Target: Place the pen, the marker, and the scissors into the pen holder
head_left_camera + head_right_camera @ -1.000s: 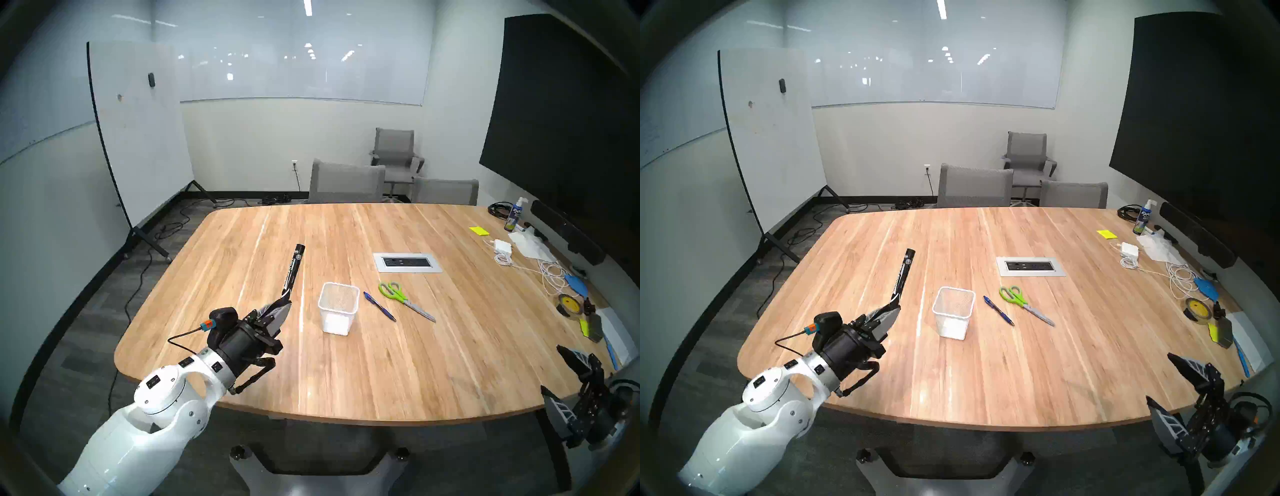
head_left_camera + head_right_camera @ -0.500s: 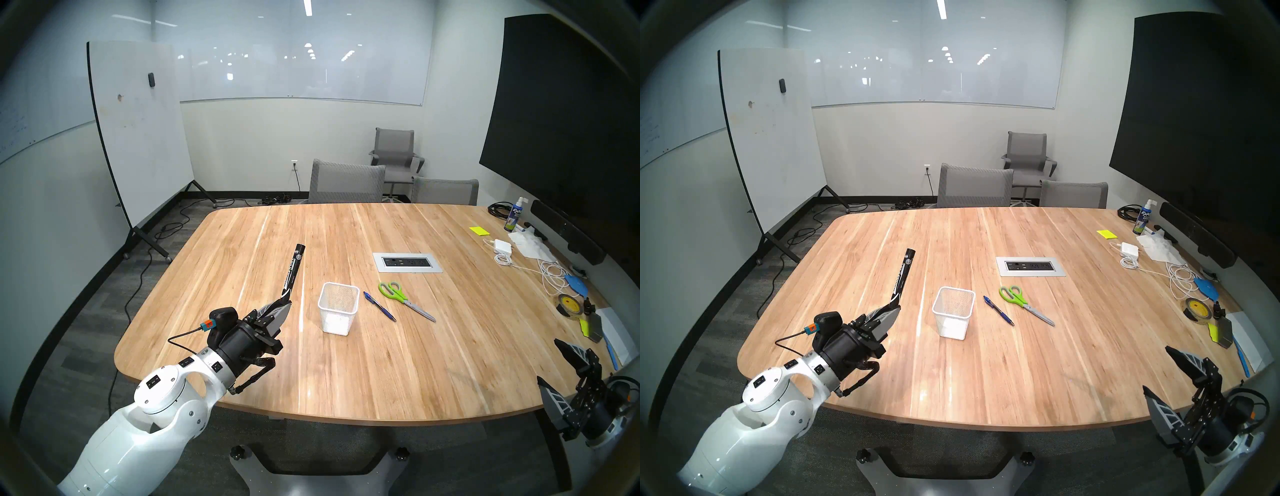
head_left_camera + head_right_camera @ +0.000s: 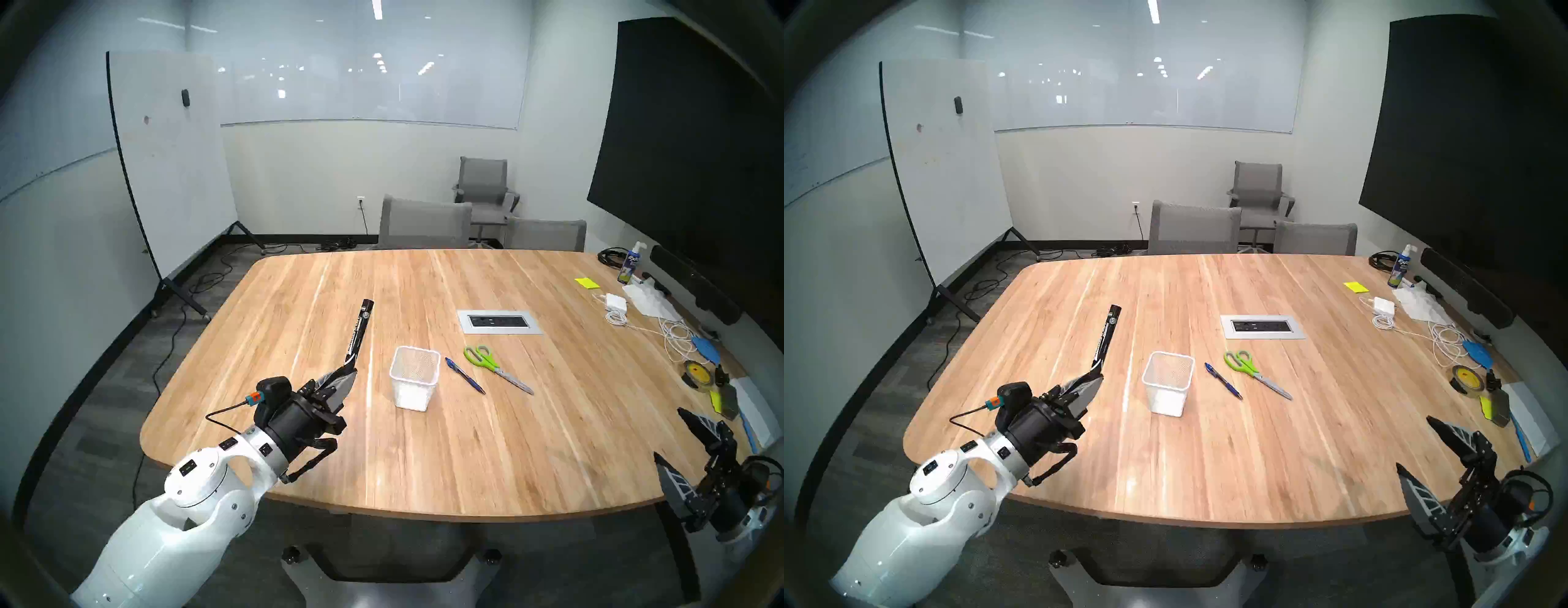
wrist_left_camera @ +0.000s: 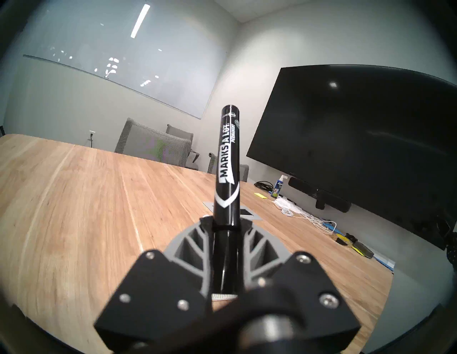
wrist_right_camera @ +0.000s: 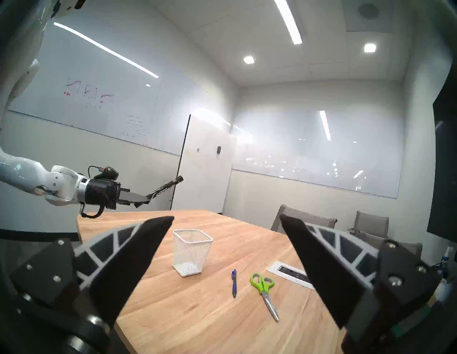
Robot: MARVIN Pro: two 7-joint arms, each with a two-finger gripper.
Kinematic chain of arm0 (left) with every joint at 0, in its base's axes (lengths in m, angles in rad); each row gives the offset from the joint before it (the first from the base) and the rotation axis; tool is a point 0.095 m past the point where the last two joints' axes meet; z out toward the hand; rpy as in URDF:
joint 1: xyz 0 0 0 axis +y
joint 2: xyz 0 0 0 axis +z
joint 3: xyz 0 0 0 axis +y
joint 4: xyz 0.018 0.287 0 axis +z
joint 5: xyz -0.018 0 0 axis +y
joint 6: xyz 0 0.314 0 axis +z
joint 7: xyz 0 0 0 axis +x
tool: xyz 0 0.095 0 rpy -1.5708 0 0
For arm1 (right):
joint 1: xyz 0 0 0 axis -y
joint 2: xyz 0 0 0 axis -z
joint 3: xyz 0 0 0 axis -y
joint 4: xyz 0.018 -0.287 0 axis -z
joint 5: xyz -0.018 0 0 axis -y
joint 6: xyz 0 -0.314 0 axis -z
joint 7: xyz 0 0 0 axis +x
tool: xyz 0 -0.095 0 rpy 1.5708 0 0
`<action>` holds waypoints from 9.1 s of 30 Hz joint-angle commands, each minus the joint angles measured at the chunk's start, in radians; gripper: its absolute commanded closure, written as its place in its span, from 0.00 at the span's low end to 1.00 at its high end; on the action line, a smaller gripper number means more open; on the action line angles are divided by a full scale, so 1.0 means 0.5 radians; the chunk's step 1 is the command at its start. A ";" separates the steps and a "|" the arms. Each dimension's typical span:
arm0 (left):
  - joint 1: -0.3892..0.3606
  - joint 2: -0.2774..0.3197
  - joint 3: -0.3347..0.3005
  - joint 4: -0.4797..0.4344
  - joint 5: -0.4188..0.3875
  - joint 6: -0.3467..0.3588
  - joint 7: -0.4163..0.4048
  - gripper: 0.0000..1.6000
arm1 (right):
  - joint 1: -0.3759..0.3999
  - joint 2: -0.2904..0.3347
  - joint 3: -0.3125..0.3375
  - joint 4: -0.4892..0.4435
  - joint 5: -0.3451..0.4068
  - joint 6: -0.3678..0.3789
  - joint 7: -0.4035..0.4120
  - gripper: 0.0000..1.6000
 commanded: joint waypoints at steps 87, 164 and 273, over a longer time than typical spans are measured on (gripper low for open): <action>-0.033 -0.012 -0.002 0.008 -0.017 -0.007 -0.049 1.00 | 1.902 0.782 -1.739 0.027 -0.514 0.838 -1.003 0.00; 0.007 -0.011 -0.015 -0.048 0.018 -0.003 0.006 1.00 | 3.011 -0.195 -2.152 0.812 -0.700 0.996 0.212 0.00; 0.009 -0.017 -0.020 -0.048 0.023 0.002 0.001 1.00 | 3.328 -0.476 -2.274 1.050 -0.714 1.540 0.359 0.00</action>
